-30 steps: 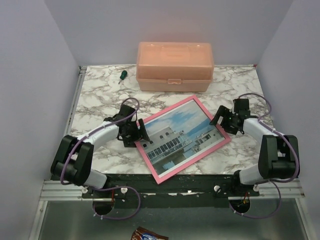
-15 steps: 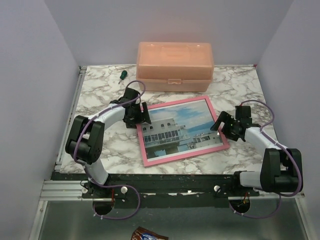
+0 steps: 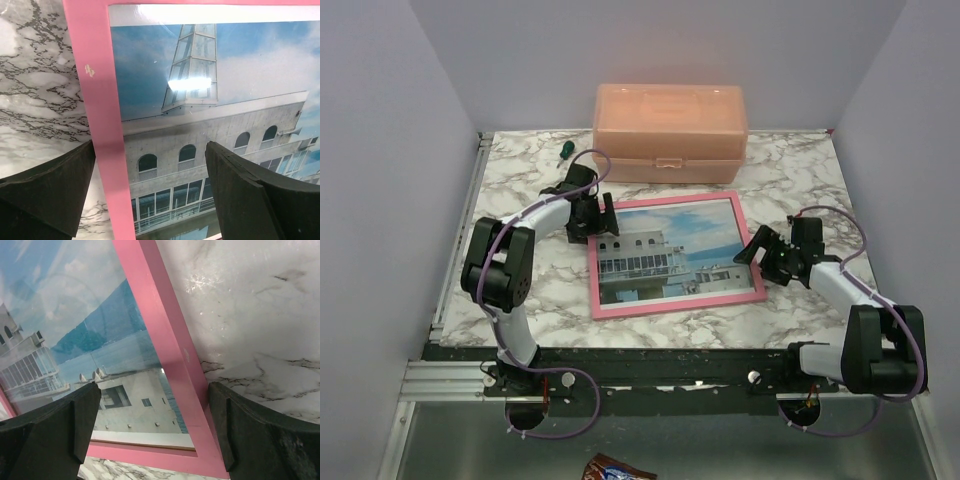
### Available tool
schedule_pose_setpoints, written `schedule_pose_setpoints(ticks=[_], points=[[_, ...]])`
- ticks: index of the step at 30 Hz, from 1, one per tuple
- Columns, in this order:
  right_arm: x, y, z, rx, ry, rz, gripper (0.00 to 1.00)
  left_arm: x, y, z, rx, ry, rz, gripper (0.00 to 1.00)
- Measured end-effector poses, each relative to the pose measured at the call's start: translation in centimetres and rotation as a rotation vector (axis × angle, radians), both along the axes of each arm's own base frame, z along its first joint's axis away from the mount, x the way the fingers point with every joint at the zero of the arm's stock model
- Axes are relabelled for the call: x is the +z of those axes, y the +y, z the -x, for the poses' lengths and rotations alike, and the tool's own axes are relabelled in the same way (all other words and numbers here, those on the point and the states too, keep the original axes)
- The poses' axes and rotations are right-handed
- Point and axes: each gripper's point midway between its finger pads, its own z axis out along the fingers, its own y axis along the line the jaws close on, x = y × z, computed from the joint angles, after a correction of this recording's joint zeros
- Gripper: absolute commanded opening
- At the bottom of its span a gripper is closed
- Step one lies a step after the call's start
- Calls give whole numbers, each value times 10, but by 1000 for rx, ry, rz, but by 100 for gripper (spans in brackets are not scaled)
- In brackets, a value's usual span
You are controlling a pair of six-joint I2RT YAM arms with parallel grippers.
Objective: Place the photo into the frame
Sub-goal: Adjust the photo frame at the center of the board.
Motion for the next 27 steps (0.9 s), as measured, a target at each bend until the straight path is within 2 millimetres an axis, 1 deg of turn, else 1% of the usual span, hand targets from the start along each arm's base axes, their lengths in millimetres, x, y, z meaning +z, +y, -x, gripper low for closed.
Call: schedule_pose_setpoints(ticks=[7, 12, 15, 20, 22, 24, 27], points=[[1, 4, 7, 4, -5, -21, 96, -1, 1, -4, -5, -5, -13, 98], [1, 5, 8, -4, 4, -32, 98, -1, 3, -6, -2, -11, -26, 99], [1, 9, 12, 3, 20, -39, 100, -1, 8, -8, 3, -7, -60, 98], [3, 15, 17, 7, 57, -50, 100, 4, 17, -9, 21, -7, -135, 99], [6, 15, 17, 3, 62, -53, 100, 8, 24, -7, 31, -14, -170, 99], [12, 15, 12, 1, 51, -50, 100, 18, 29, -5, 38, -33, -190, 99], [27, 15, -1, 0, 11, -46, 100, 41, 34, 0, 45, -89, -192, 98]])
